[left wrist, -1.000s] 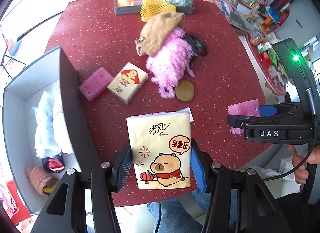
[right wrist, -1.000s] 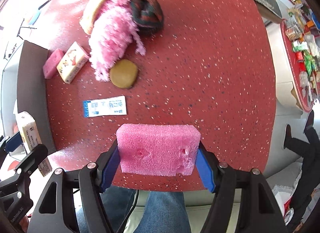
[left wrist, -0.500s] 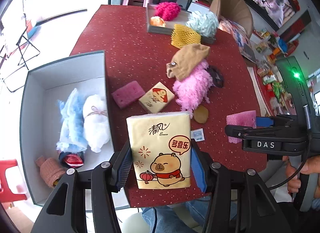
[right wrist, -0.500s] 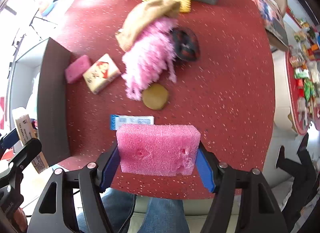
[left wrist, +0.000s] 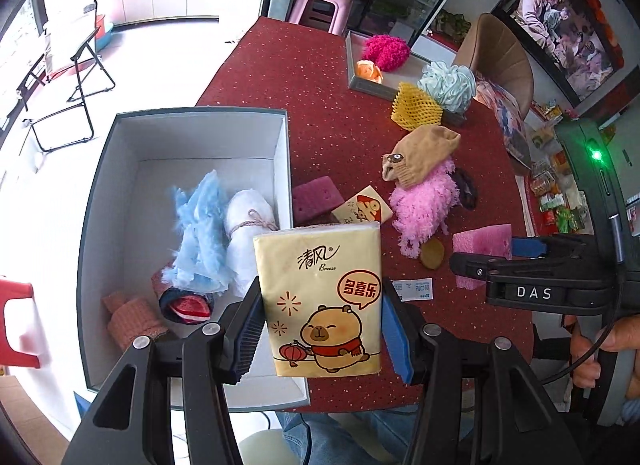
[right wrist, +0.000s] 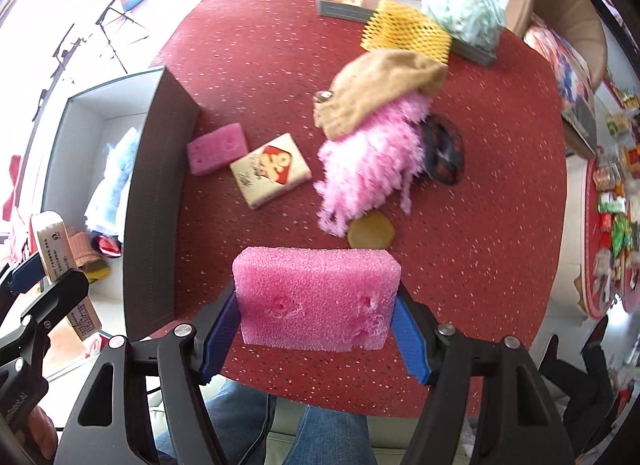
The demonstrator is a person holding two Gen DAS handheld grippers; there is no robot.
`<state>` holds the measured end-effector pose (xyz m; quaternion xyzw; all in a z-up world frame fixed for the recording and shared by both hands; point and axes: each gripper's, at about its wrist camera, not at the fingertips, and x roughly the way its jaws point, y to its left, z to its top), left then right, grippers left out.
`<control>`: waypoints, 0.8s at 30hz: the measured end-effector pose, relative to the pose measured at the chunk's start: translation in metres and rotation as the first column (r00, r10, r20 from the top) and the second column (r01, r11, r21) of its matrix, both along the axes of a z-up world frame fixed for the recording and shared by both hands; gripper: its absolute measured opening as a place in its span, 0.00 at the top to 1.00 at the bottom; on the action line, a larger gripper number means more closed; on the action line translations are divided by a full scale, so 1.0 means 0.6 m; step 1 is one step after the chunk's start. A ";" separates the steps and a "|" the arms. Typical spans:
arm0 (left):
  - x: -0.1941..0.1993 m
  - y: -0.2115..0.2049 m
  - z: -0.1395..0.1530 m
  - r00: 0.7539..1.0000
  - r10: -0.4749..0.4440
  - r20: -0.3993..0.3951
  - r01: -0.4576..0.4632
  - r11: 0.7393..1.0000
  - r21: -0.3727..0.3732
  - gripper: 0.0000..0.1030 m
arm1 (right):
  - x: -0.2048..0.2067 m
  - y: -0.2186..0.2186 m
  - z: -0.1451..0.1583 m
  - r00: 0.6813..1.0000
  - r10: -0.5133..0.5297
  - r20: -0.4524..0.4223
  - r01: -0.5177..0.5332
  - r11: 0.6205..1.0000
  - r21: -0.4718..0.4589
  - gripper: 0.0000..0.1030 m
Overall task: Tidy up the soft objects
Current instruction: 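Carry the pink sponge with the right gripper while the left gripper carries the tissue pack over the box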
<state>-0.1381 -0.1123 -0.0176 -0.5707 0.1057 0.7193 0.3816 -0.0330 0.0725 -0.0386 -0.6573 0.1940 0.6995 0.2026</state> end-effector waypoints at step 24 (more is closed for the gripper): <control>-0.063 -0.108 -0.012 0.975 0.221 -0.007 -0.222 0.975 -0.017 0.47 | -0.141 -0.117 0.018 0.969 0.245 -0.039 -0.246 0.969 -0.008 0.29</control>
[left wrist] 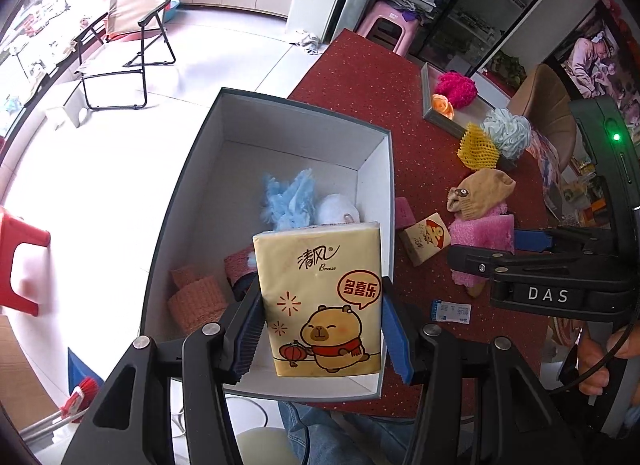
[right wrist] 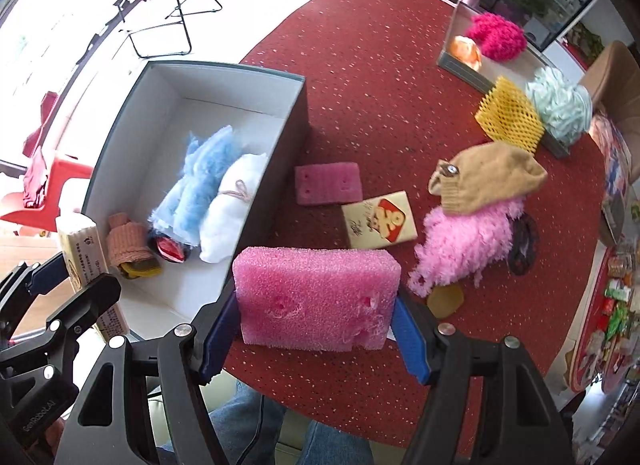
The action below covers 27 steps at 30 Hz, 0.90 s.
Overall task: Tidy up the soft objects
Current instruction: 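Carry the pink sponge with the right gripper while the left gripper carries the tissue pack over the box, then lower the sponge and tissue pack into the box and open both grippers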
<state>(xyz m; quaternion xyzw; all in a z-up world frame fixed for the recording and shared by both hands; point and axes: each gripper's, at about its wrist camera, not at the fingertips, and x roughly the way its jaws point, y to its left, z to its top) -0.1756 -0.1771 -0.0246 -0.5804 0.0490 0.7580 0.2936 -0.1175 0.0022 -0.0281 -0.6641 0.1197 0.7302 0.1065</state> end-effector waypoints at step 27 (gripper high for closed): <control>-0.049 -0.024 -0.050 0.996 0.090 0.017 -0.088 0.992 -0.094 0.47 | -0.131 -0.081 0.003 0.991 0.122 -0.056 -0.124 0.991 -0.045 0.29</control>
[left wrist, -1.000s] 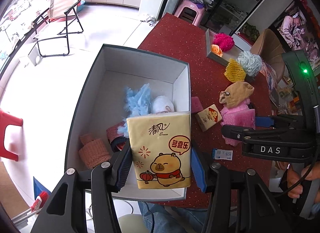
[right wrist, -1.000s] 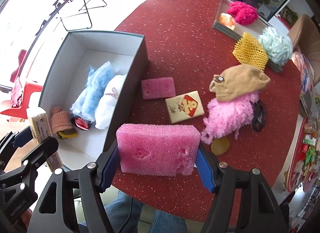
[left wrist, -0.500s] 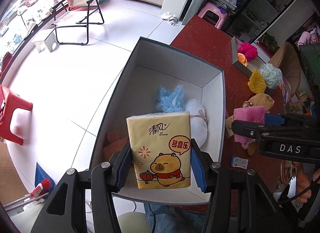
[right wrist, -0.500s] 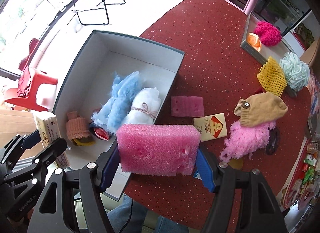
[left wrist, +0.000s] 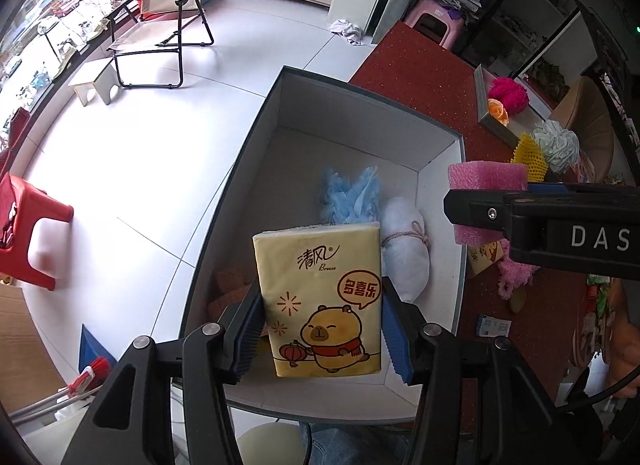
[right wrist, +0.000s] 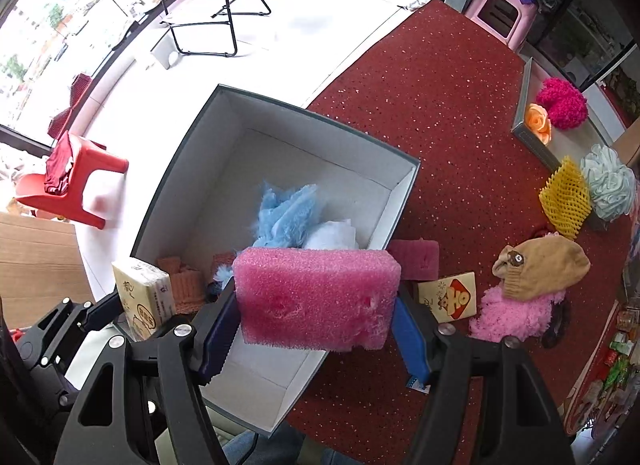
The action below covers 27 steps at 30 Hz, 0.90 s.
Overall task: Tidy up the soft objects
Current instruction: 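Lower the sponge and tissue pack into the box and open both grippers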
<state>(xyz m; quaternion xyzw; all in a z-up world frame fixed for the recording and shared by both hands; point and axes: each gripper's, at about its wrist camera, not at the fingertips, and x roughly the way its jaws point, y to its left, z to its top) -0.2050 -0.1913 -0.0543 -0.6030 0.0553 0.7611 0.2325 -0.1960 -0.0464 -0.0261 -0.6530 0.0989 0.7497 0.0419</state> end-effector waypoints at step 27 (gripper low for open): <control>-0.014 0.014 -0.024 0.999 -0.011 0.042 0.012 1.000 -0.024 0.47 | -0.027 -0.003 -0.024 0.999 0.021 0.039 -0.022 1.000 0.014 0.29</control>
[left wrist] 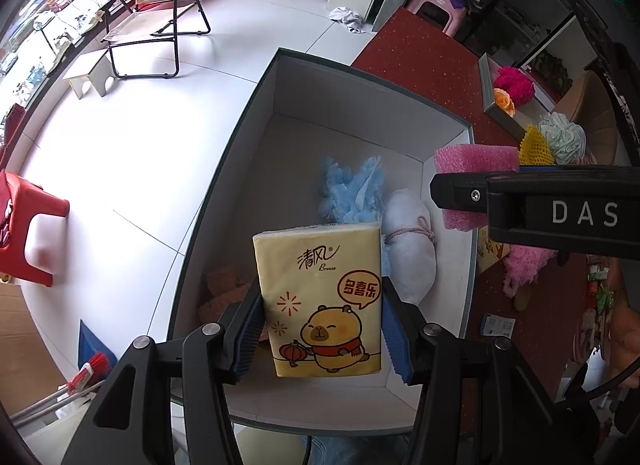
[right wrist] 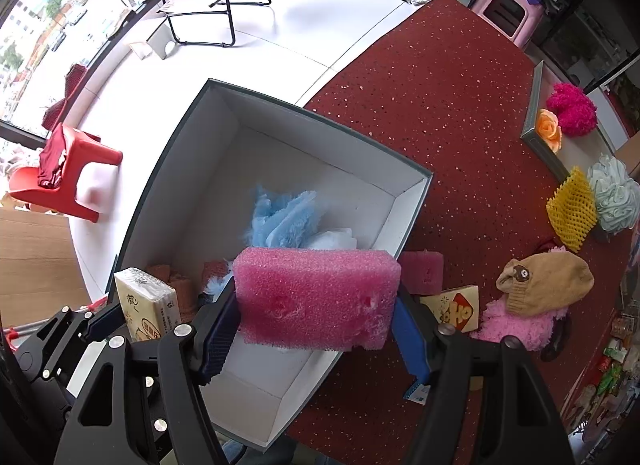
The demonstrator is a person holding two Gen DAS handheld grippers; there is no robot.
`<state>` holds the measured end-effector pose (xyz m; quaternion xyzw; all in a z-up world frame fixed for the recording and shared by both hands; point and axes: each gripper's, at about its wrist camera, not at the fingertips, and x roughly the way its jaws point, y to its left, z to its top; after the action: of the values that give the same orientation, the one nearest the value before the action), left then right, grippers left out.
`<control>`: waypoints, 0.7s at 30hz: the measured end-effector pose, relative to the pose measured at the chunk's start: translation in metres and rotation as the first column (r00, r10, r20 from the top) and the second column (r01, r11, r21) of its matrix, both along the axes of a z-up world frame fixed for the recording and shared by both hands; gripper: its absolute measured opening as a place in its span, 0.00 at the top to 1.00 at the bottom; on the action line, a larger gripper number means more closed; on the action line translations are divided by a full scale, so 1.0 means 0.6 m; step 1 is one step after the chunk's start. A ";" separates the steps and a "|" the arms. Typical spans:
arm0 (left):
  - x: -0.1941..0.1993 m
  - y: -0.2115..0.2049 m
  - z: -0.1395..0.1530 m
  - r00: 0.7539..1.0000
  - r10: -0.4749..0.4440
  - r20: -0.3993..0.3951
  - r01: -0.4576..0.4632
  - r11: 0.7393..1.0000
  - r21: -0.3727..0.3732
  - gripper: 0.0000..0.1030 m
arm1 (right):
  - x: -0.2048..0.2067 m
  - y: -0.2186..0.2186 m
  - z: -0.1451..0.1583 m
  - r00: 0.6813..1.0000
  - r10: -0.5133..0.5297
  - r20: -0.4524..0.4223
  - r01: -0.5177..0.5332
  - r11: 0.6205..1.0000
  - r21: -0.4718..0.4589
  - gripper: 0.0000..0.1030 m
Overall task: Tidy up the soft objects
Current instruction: 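Lower the sponge and tissue pack into the box and open both grippers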
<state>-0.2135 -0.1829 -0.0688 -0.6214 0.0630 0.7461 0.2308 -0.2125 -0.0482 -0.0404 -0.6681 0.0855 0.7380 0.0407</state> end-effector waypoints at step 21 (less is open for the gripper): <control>0.015 0.013 -0.020 0.997 0.016 0.081 -0.011 0.998 -0.055 0.01 | 0.015 0.004 -0.008 0.999 0.006 -0.054 -0.007 1.000 -0.017 0.00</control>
<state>-0.2047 -0.1751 -0.0808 -0.6577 0.0695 0.7197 0.2111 -0.2037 -0.0458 -0.0455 -0.6485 0.0909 0.7552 0.0301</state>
